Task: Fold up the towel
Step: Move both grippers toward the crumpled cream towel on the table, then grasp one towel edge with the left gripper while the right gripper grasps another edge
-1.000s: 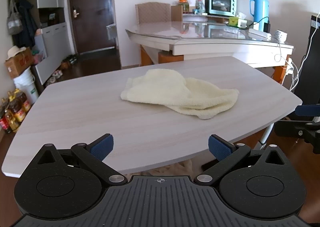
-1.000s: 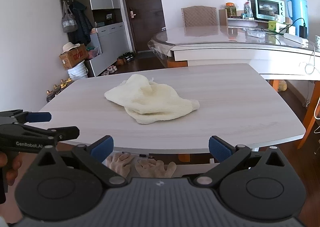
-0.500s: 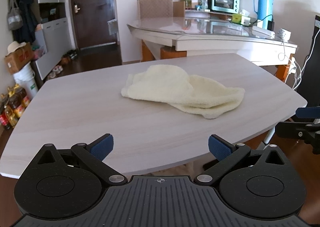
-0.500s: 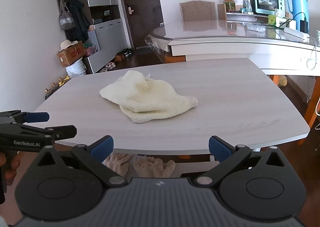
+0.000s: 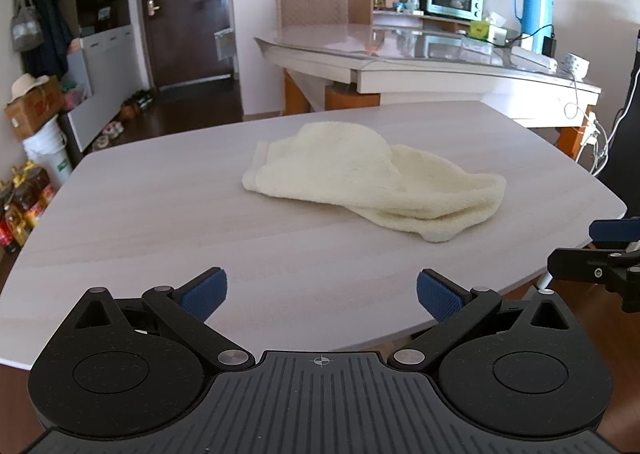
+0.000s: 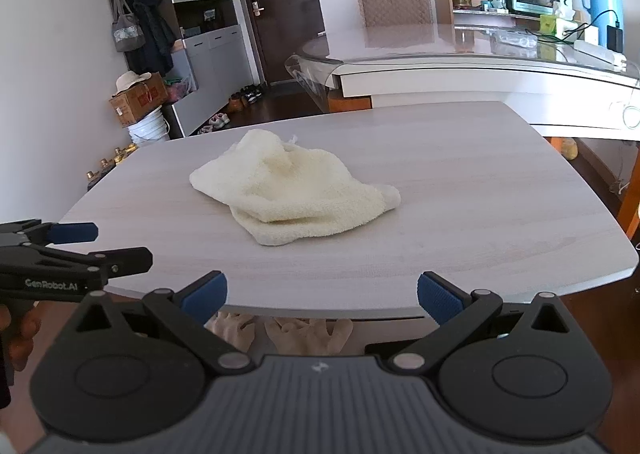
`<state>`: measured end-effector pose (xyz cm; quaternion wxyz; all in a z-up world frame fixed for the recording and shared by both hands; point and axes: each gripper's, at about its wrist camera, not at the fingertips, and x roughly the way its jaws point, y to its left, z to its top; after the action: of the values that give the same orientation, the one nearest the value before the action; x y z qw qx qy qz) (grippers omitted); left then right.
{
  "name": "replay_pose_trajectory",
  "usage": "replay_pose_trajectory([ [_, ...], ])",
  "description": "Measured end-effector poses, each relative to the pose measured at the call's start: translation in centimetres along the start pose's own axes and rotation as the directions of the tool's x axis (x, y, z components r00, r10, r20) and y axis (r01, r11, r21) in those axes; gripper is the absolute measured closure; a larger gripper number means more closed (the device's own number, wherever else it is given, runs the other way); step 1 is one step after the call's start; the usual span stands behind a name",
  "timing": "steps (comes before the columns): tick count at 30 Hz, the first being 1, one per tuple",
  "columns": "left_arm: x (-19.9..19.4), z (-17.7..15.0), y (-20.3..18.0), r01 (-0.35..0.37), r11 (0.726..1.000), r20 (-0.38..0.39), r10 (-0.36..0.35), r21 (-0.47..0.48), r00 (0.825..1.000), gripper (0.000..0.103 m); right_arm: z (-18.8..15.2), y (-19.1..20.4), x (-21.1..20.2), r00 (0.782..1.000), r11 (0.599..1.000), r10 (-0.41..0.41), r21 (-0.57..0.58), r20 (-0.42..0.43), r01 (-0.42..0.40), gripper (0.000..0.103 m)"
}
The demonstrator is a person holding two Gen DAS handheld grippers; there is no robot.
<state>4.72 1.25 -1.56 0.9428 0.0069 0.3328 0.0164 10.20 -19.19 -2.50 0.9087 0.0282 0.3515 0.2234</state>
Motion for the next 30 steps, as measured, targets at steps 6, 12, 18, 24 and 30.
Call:
replay_pose_trajectory([
  [6,0.9,0.4,0.3,-0.003,1.000,-0.008,0.003,-0.006,1.000,0.000,0.7,-0.4,1.1,1.000,1.000,-0.005,0.006,-0.008,0.005,0.000],
  [12,1.9,1.1,0.4,0.002,1.000,-0.004,-0.002,0.008,1.000,0.000,1.9,-1.0,2.2,1.000,1.000,0.002,0.002,0.011,-0.002,0.001],
  [18,3.9,2.5,1.4,0.023,0.998,0.000,-0.023,0.050,1.000,0.000,3.8,-1.6,4.1,1.000,0.999,0.017,-0.028,0.022,-0.017,0.006],
  [24,6.5,5.4,2.9,0.049,0.995,0.025,-0.051,0.089,0.998,0.000,5.9,-1.8,6.4,0.999,0.997,0.048,-0.067,0.019,-0.047,0.007],
  [30,10.0,8.0,4.5,0.071,0.992,0.012,-0.072,0.101,0.997,0.000,7.6,-1.4,9.5,0.997,0.992,0.077,-0.100,-0.014,-0.078,0.018],
])
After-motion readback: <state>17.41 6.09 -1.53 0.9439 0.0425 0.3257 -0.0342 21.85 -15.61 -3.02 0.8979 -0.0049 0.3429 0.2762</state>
